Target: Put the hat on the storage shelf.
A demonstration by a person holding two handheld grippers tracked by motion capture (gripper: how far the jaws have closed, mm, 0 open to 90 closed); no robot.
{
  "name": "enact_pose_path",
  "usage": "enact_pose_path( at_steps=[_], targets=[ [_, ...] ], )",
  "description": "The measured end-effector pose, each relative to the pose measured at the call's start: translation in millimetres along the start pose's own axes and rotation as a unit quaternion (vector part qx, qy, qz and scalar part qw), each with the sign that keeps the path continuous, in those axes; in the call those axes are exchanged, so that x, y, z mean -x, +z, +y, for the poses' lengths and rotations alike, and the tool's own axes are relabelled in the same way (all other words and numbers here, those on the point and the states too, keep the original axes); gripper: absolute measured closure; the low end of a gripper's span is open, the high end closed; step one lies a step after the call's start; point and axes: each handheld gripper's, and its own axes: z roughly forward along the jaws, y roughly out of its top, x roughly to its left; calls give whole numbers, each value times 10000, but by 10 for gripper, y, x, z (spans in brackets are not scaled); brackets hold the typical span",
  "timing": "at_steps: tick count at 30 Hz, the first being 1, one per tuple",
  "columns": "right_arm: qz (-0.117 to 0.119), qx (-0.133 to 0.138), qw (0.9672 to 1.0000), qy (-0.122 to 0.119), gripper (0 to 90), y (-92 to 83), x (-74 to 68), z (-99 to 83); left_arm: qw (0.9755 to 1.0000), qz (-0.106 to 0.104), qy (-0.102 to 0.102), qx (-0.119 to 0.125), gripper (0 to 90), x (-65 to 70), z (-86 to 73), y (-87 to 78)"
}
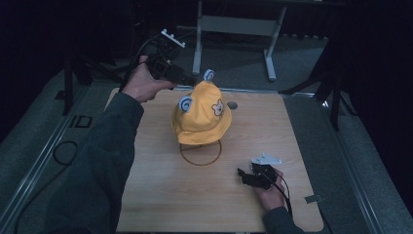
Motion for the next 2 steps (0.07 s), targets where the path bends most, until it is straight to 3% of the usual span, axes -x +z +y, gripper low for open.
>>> enact_pose_path(
  at_steps=[2],
  targets=[
    [0,-2,10000,6,315,0,-1,0,9999,67,-48,93,329,-12,-40,-53]
  ],
)
